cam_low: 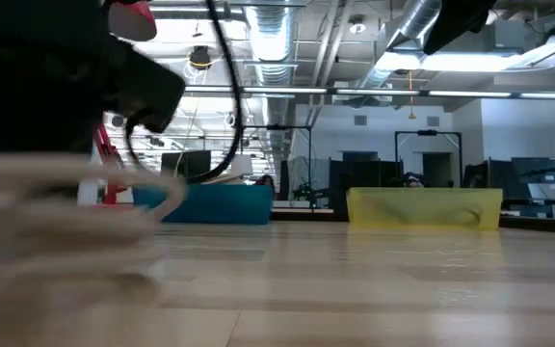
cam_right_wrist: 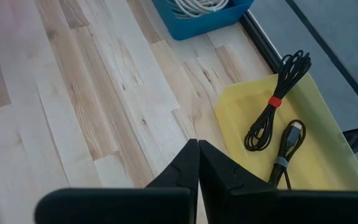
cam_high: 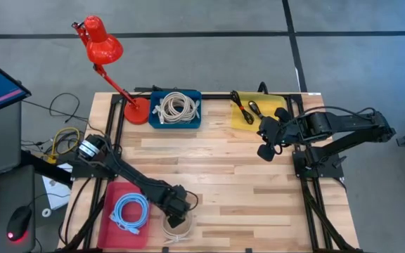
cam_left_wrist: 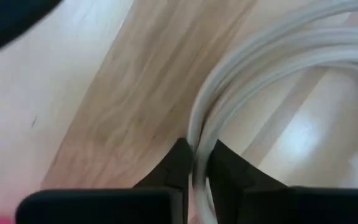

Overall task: Pick & Place USB Port
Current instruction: Put the brown display cable into the blue bin

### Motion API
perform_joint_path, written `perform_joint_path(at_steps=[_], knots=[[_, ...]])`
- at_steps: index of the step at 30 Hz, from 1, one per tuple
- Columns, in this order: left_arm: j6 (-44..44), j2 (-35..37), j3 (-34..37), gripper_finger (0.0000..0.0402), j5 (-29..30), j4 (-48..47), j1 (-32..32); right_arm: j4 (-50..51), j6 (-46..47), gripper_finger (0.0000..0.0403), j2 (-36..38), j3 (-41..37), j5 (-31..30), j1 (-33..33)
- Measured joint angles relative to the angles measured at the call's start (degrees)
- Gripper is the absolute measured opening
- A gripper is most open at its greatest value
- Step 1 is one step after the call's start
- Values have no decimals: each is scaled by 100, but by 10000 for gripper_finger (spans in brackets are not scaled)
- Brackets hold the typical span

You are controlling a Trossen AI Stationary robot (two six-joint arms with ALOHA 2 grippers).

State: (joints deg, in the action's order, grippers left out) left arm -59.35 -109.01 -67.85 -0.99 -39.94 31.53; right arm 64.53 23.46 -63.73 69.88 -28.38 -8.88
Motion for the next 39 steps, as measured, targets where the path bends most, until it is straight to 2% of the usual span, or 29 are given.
perform_joint_path(at_steps=[4,7,14,22,34,39], knots=[[6,444,-55,32,91,181,-120,-3,0,0,1,0,-2,1],[6,915,-67,32,417,191,-235,-11,2,0,1,1,-2,1],[434,2201,-68,32,1942,75,-805,-26,2,0,0,0,-4,2],[1759,3210,-72,32,3385,-387,-2167,-27,7,0,0,0,-7,1],[3679,3591,-77,32,3480,-394,-4727,-24,8,0,0,1,-18,1],[4155,3534,-77,32,3072,-225,-5776,-24,7,0,-1,1,-20,0]])
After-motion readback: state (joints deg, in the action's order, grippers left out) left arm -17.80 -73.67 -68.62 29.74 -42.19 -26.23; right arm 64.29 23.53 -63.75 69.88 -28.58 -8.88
